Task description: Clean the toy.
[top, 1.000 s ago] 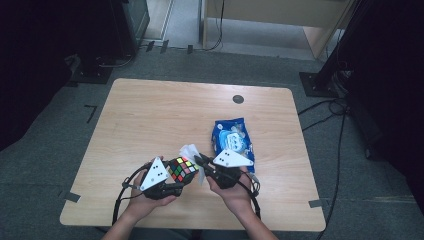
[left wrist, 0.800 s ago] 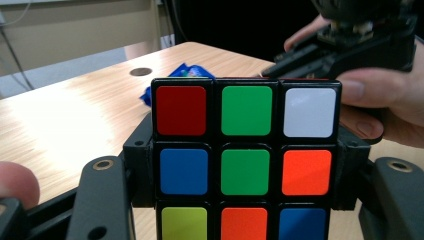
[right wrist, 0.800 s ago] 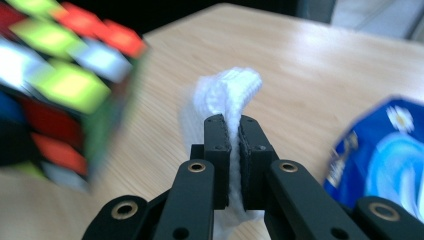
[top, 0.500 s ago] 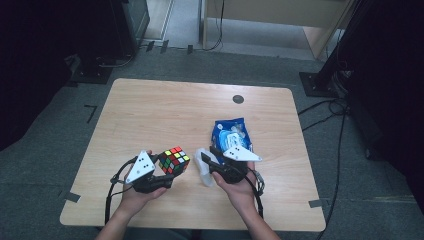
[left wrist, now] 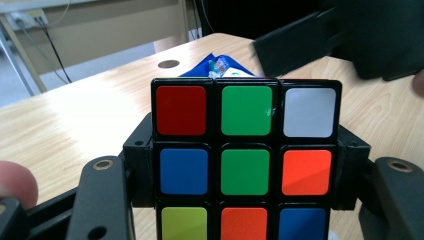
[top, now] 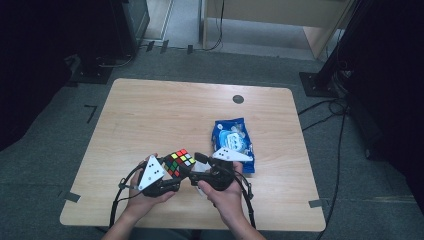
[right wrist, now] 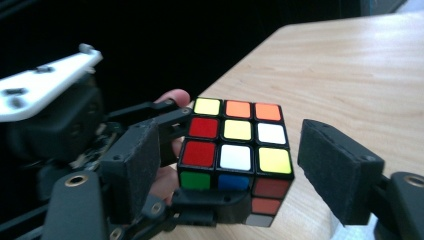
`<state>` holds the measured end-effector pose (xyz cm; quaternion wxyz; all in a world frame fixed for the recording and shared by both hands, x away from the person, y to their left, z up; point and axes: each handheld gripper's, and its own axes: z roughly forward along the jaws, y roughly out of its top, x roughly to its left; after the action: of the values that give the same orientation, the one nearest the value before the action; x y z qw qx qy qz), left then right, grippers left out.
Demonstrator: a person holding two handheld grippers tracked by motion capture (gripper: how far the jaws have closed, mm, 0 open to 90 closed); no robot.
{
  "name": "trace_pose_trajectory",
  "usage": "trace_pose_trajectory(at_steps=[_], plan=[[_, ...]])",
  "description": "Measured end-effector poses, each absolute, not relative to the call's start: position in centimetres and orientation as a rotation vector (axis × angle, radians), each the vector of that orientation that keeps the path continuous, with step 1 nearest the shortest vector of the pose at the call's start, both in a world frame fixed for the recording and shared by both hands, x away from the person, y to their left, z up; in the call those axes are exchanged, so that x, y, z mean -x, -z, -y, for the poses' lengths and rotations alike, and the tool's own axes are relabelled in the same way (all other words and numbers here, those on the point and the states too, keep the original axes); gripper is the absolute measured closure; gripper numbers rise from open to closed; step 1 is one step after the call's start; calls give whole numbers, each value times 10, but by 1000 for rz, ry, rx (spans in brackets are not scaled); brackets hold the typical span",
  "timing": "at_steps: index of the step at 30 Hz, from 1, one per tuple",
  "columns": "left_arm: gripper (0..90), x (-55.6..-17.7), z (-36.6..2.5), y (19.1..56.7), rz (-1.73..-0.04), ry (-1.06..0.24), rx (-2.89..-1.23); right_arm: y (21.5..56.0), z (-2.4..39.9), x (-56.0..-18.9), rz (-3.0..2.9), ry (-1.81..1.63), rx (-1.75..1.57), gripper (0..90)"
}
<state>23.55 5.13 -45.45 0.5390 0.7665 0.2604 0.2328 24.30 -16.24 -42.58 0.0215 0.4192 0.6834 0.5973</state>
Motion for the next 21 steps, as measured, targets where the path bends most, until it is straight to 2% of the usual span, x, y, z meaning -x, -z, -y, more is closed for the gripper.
trace_pose_trajectory(at_steps=[2,5,8,14,21], plan=[[343,-233,-48,454,-606,-565,-1818,429,159,-243,-2132,-1819,-1316,250],[343,-230,-45,454,-594,-581,-1821,434,154,-243,-2144,-1794,-1341,324],[343,-230,-44,455,-595,-594,-1831,437,154,-243,-2136,-1798,-1367,344],[340,-231,-44,454,-593,-571,-1810,433,154,-238,-2102,-1762,-1375,347],[329,-233,-41,461,-613,-568,-1863,426,162,-239,-2034,-1781,-1383,347]])
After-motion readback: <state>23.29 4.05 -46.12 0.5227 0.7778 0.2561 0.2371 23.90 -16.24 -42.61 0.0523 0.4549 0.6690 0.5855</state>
